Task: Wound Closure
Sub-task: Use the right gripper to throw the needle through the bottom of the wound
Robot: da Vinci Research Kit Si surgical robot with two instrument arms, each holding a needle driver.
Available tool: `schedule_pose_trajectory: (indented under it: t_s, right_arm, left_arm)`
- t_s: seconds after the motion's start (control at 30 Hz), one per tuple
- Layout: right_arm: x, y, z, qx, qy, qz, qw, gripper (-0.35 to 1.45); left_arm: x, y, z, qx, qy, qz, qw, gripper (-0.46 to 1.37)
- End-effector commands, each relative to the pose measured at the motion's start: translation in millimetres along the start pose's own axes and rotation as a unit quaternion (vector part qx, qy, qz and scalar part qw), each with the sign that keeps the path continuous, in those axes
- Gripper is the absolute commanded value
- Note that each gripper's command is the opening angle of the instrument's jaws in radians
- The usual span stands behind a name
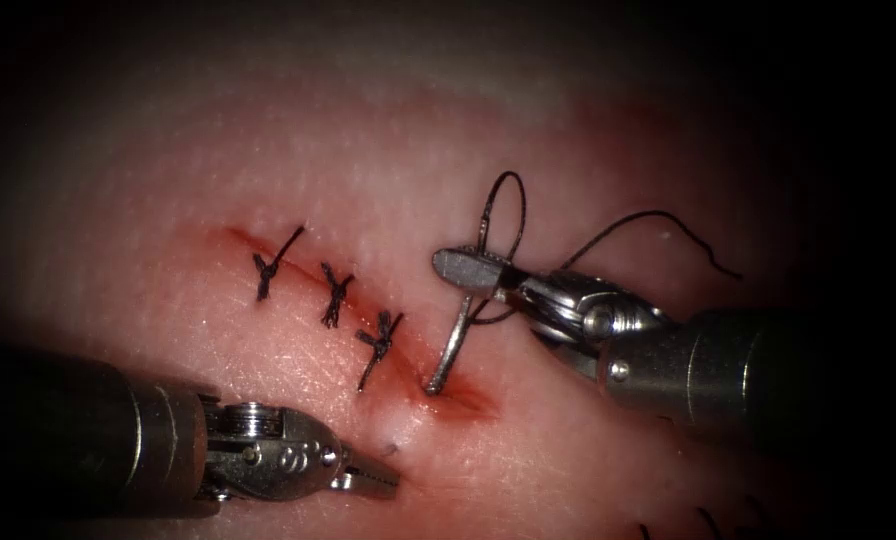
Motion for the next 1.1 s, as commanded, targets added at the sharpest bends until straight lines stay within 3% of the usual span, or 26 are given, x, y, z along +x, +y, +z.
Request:
schedule_pose_trajectory:
  t_s: [0.03, 0.33, 0.7, 0.87, 1.1]
  right_arm:
    - [-0.5, -0.3, -0.1, -0.001, -0.002, 0.007, 1.000, -0.35]
    - [-4.2, -0.8, 0.2, 0.018, -0.015, 0.037, 0.999, -0.35]
    - [-6.4, -1.8, -0.7, 0.024, -0.024, 0.049, 0.998, -0.35]
    - [-6.9, -1.9, -0.6, 0.029, -0.030, 0.053, 0.998, -0.35]
    - [-5.8, -1.2, -0.6, 0.035, -0.018, 0.053, 0.998, -0.35]
  left_arm:
    - [0.0, -0.1, 0.0, -0.003, 0.000, 0.000, 1.0000, -0.35]
    - [0.0, -0.3, 0.1, -0.001, 0.006, -0.002, 1.0000, -0.35]
    - [0.2, -0.5, 0.0, 0.000, 0.009, -0.006, 0.9999, -0.35]
    - [0.2, -0.5, 0.0, -0.001, 0.009, -0.006, 0.9999, -0.35]
    - [0.2, -0.4, 0.0, -0.001, 0.009, -0.006, 0.9999, -0.35]
